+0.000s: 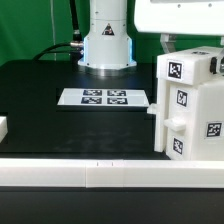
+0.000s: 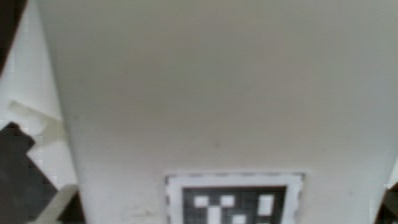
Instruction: Assemble cabinet
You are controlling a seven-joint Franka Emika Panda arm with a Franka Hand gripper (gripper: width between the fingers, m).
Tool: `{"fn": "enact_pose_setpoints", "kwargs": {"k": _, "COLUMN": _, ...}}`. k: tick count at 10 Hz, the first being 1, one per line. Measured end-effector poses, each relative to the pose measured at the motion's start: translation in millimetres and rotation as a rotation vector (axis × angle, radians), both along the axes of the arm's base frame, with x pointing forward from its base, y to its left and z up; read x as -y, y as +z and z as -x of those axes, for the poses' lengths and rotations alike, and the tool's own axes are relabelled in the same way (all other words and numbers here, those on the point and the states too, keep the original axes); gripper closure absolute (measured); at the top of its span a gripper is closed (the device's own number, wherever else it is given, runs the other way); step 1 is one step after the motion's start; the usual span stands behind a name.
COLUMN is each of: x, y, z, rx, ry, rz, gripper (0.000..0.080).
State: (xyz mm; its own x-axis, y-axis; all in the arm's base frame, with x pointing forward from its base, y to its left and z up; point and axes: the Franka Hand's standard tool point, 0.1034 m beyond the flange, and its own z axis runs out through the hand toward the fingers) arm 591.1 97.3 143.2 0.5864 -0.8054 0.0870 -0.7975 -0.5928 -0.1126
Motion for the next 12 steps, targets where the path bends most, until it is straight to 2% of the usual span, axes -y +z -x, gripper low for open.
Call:
{"fn": "enact_pose_setpoints", "kwargs": {"k": 1, "x": -1.1, "y": 0.1, "z": 0.0, "rx": 0.000, "ry": -0.035, "rz": -0.010, "gripper": 0.0236}}
{"fn": "enact_pose_setpoints", "kwargs": {"k": 3, "x": -4.7, "y": -0.1, "z": 0.9, "rx": -0.007, "ry": -0.217, "rz": -0.059, "gripper": 0.0236}}
{"fn": "enact_pose_setpoints", "kwargs": {"k": 4, "x": -6.4, "y": -0.5, "z": 1.1, "rx": -0.007, "ry": -0.249, "rz": -0.064, "gripper": 0.0236}}
{"fn": "enact_pose_setpoints", "kwargs": {"k": 6, "x": -9.0, "y": -0.9, "z": 2.2, "rx": -0.011, "ry": -0.539, "rz": -0.107, "gripper": 0.0236}}
{"fn": "enact_pose_setpoints", "kwargs": {"k": 8, "x": -13.2, "y": 0.5, "z": 3.8, "rx": -0.023, "ry": -0.686, "rz": -0.142, "gripper": 0.0236}}
{"fn": "enact_pose_setpoints", "kwargs": {"k": 9, "x": -16.1, "y": 0.0, "z": 5.9, "rx": -0.049, "ry": -0.934, "rz": -0.201, "gripper": 0.0236}}
{"fn": "enact_pose_setpoints", "kwargs": {"k": 12, "x": -22.7, "y": -0.8, "z": 6.8, "rx": -0.062, "ry": -0.910, "rz": -0.225, "gripper": 0.0231}}
